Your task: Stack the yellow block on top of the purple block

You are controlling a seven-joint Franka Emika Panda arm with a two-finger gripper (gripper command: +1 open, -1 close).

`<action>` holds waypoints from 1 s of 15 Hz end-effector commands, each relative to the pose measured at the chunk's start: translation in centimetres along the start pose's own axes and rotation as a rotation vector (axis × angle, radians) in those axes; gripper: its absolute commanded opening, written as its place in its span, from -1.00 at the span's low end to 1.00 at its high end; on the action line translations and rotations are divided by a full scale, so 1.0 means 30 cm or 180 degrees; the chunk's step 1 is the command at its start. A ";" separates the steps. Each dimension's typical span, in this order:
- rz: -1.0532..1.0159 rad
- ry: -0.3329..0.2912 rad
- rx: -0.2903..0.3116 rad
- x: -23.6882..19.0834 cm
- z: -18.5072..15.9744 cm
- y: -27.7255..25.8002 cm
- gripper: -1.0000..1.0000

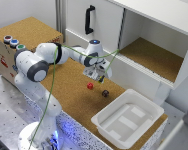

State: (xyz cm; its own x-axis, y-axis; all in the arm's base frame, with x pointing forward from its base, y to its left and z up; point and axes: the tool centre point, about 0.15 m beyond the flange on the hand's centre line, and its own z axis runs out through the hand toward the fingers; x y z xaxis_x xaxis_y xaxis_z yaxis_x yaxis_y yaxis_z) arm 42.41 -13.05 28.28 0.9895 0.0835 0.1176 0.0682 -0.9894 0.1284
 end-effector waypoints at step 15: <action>-0.0116 -0.0201 0.0364 0.035 0.196 0.091 -1.00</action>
